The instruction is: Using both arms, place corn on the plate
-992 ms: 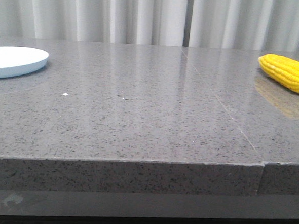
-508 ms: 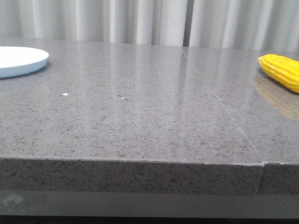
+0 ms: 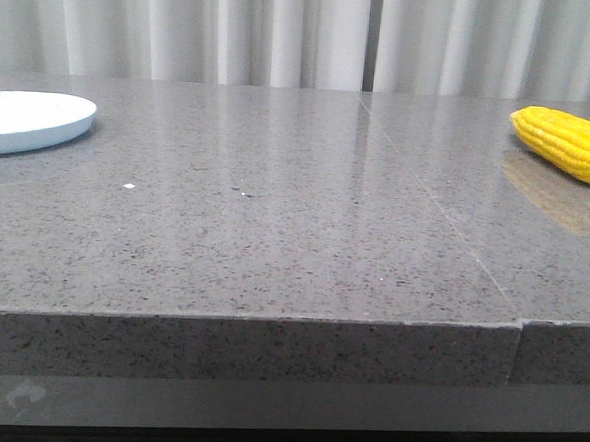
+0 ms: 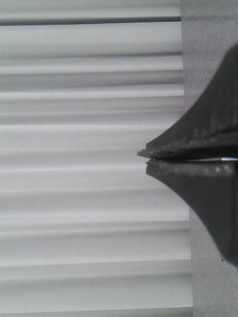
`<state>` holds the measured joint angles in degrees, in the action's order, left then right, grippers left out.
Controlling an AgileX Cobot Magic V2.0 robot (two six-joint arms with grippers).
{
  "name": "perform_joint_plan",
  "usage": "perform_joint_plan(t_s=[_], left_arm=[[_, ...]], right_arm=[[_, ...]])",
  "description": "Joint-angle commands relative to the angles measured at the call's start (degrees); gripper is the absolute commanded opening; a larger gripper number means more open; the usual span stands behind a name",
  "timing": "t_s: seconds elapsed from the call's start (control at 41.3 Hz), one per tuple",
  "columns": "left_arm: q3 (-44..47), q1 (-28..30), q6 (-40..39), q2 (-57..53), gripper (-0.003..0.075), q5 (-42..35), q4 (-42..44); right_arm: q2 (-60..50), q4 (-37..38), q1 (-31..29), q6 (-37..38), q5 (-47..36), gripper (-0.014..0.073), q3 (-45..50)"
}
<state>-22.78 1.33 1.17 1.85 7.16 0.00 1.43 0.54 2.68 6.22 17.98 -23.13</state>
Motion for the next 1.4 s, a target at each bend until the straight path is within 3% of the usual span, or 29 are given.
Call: perform_joint_plan(t_s=[0.0, 0.339, 0.581, 0.944, 1.065, 1.21, 1.283, 1.38], left_arm=[[-7.9, -0.1, -0.5, 4.5, -0.002, 2.2, 0.0], [-24.2, -0.1, 0.1, 20.3, -0.002, 21.2, 0.3], [-24.1, -0.1, 0.1, 26.7, -0.002, 25.8, 0.0], [-23.6, -0.1, 0.1, 31.9, -0.0016, 25.7, -0.5], [-23.6, -0.1, 0.1, 33.2, 0.0096, 25.9, -0.5], [-23.6, -0.1, 0.1, 34.7, 0.0417, 26.0, -0.5], [-23.6, -0.1, 0.1, 35.5, 0.0505, 26.1, -0.5], [-23.6, -0.1, 0.1, 36.9, 0.0514, 26.1, -0.4]], right_arm=[[4.6, 0.2, -0.3, -0.4, -0.4, -0.0068, -6.3], [21.9, 0.2, -0.3, -0.4, 13.8, -0.0068, -21.8], [30.7, 0.2, -0.3, -0.4, 16.2, -0.0068, -22.5], [39.2, 0.2, -0.3, -2.2, 16.8, -0.0052, -22.5], [41.2, 0.2, -0.3, -3.3, 17.0, 0.0129, -22.5], [42.4, 0.2, -0.3, -3.7, 17.1, 0.0509, -22.5], [43.1, 0.2, -0.3, -3.7, 17.1, 0.0595, -22.5], [43.3, 0.1, -0.3, -3.7, 17.1, 0.0615, -22.5]])
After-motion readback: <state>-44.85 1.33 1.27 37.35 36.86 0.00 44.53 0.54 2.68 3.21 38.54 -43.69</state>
